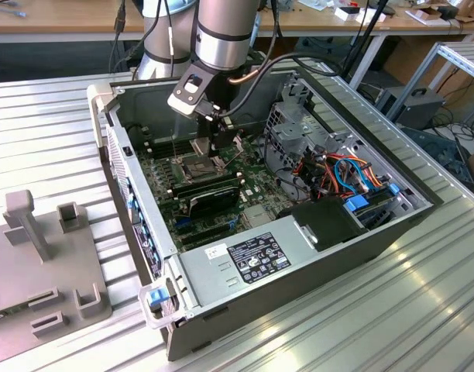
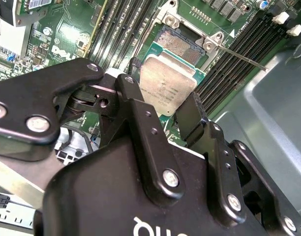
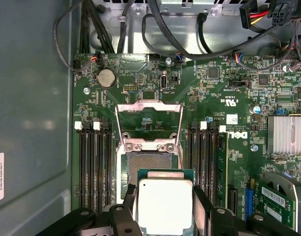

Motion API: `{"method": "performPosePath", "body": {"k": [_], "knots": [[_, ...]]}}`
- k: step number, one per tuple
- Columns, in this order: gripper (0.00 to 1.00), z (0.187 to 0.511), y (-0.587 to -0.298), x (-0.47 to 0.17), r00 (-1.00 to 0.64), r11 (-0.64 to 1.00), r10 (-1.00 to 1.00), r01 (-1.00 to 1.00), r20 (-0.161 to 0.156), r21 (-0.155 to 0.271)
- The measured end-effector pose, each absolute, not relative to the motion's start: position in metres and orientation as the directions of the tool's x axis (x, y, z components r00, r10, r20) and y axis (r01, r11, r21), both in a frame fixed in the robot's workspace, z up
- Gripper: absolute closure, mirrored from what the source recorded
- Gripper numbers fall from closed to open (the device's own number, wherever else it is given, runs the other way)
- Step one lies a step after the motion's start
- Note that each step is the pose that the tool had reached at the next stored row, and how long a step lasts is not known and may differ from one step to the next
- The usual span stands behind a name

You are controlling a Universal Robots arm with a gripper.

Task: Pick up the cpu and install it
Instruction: 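Place the cpu into insertion slot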

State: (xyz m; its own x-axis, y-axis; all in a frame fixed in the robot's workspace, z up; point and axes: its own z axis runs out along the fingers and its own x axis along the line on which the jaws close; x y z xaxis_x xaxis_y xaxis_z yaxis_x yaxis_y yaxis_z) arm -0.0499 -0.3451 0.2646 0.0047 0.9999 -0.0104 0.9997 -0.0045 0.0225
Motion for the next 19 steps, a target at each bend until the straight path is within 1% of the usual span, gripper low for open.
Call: {"method": "performPosePath", "body": {"k": [19], "knots": [[0.46, 0.2591, -0.3451, -0.0499, 0.005, -0.005, 1.000, 1.000, -0.010, 0.022]]}}
